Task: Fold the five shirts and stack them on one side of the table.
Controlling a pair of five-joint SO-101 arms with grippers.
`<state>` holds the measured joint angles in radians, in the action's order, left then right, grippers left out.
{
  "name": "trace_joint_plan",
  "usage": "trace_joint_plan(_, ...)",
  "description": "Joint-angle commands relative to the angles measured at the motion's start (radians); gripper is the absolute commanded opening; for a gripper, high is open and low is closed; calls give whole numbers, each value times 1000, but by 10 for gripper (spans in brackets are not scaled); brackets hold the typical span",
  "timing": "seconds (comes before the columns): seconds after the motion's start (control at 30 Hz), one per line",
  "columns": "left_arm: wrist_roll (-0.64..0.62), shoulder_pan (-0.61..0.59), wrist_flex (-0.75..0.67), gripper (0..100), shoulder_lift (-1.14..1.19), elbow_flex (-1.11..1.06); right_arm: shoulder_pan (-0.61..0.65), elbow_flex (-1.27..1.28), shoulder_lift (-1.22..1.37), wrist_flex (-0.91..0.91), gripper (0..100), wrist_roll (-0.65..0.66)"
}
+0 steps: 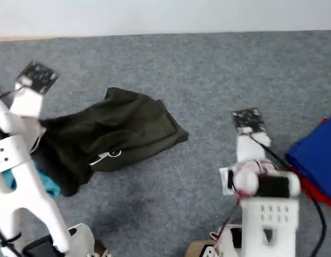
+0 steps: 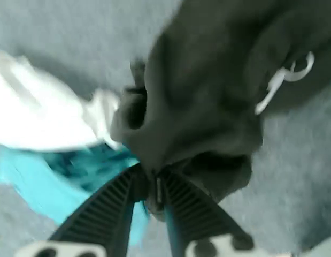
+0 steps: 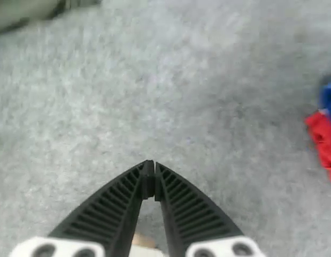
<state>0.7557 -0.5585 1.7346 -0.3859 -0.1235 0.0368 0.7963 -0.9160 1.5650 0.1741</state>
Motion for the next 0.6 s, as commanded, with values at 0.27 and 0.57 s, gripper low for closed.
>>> trace_joint_plan(0.27, 68, -230, 17, 2, -34, -216, 160, -671, 670, 19, 12, -11)
trace_joint_plan(0.57, 64, -298, -18, 2, -41, -343, 309, -1180, 1182, 19, 15, 80)
